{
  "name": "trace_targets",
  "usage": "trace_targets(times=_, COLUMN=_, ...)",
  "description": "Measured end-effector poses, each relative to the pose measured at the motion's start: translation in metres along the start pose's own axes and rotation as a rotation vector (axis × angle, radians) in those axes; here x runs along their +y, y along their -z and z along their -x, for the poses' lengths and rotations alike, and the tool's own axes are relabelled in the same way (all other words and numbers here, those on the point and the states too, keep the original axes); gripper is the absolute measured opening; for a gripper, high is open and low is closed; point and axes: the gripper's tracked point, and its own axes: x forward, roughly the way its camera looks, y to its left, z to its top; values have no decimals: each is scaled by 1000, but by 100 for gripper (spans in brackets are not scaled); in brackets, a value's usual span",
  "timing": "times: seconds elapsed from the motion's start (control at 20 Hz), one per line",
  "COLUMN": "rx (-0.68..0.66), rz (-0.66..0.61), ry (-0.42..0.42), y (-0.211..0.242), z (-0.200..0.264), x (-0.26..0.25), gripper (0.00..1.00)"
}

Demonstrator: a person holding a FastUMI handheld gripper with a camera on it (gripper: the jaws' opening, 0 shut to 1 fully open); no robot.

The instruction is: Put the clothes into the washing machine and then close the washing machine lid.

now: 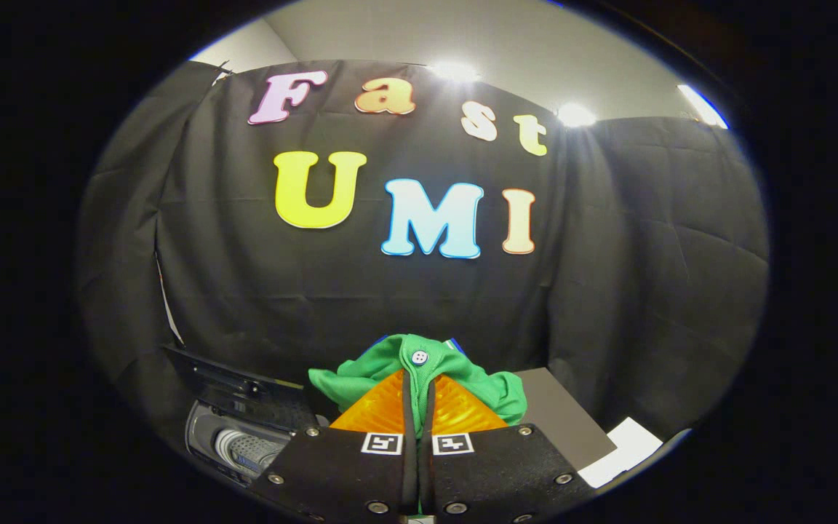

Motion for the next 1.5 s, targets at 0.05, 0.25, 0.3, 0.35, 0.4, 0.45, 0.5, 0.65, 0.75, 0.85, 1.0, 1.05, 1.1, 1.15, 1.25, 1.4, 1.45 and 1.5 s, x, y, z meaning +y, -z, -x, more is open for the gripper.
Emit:
trace_targets(times=0.05, rx=-10, rz=5, ry=1, y=-5, z=5, x=13, gripper=1)
trace_targets(times=0.25, rx=-33, rz=5, ry=9, y=-15, z=18, x=72, gripper=1)
trace_targets(times=0.3, rx=-28, rz=-4, ry=11, y=-14, z=22, x=88, gripper=1)
trace_targets(times=0.35, rx=-22, rz=-16, ry=8, y=-15, z=26, x=106, gripper=1)
trace_targets(times=0.4, rx=-19, rz=-27, ry=6, y=-16, z=29, x=123, gripper=1)
trace_targets(times=0.45, rx=-21, rz=-38, ry=4, y=-18, z=34, x=140, gripper=1)
trace_targets(times=0.5, rx=-24, rz=-45, ry=-9, y=-21, z=40, x=161, gripper=1)
trace_targets(times=0.65, rx=-19, rz=-47, ry=-49, y=-20, z=52, x=217, gripper=1)
trace_targets(times=0.75, rx=-12, rz=-44, ry=-81, y=-17, z=62, x=252, gripper=1)
trace_targets(times=0.85, rx=1, rz=-37, ry=-112, y=-9, z=69, x=282, gripper=1)
trace_targets(times=1.0, rx=15, rz=-21, ry=-133, y=3, z=76, x=311, gripper=1)
trace_targets(times=1.05, rx=20, rz=-19, ry=-139, y=6, z=76, x=318, gripper=1)
trace_targets(times=1.1, rx=26, rz=-17, ry=-145, y=12, z=77, x=323, gripper=1)
trace_targets(times=1.15, rx=32, rz=-13, ry=-147, y=17, z=77, x=328, gripper=1)
trace_targets(times=1.25, rx=48, rz=-3, ry=-147, y=27, z=74, x=333, gripper=1)
trace_targets(times=1.4, rx=95, rz=-18, ry=-156, y=53, z=63, x=342, gripper=1)
trace_targets(times=1.45, rx=115, rz=-36, ry=-162, y=64, z=59, x=345, gripper=1)
trace_targets(times=1.5, rx=135, rz=-48, ry=-163, y=75, z=55, x=346, gripper=1)
